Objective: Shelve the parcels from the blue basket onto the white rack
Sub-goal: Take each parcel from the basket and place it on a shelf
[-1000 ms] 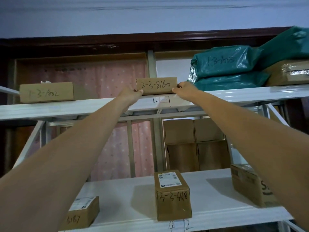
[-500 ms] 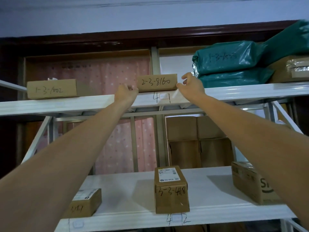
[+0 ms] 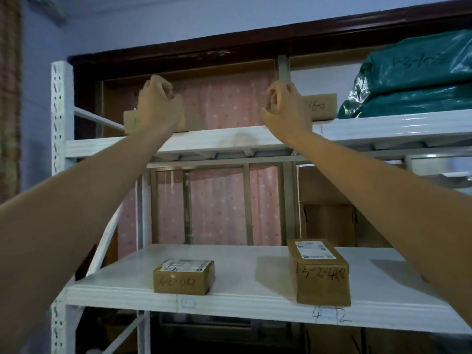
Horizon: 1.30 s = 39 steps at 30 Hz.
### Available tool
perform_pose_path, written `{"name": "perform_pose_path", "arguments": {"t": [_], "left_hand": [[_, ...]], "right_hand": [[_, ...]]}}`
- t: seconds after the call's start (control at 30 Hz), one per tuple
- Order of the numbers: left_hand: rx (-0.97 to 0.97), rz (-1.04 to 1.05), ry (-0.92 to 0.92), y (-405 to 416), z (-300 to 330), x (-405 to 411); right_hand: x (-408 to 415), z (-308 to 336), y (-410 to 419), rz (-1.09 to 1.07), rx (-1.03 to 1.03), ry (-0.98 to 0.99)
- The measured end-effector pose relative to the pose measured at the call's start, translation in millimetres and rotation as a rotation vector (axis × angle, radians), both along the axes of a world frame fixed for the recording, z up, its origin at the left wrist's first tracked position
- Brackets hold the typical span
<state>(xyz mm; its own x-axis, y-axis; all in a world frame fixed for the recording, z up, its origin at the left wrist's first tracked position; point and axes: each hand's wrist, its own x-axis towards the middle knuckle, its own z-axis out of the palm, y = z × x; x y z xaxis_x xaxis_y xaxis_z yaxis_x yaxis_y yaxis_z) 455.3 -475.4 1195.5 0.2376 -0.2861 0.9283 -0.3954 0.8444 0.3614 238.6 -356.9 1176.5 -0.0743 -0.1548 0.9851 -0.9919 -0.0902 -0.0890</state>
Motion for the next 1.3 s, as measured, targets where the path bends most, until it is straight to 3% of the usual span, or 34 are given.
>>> {"name": "perform_pose_path", "arguments": {"t": [0.17,0.43,0.67,0.87,1.3], "left_hand": [[0.072,-0.057,0.008,-46,-10,83],[0.184,-0.095,-0.154,-130,-27,169],[0.13,-0.235,-0.366,-159,-33,158],[0.162,-0.065,-0.58,-163,-32,136],[0.251,0.009,-0.65,-177,-30,120]], "right_hand": [[62,0,-46,-0.032,0.122,-0.007],[132,-5,-108,-0.084,0.23,-0.145],[154,-11,-125,-0.077,0.287,-0.121],[150,-5,-136,-0.104,0.421,-0.101],[143,-3,-152,-0.279,0.543,-0.084]]}}
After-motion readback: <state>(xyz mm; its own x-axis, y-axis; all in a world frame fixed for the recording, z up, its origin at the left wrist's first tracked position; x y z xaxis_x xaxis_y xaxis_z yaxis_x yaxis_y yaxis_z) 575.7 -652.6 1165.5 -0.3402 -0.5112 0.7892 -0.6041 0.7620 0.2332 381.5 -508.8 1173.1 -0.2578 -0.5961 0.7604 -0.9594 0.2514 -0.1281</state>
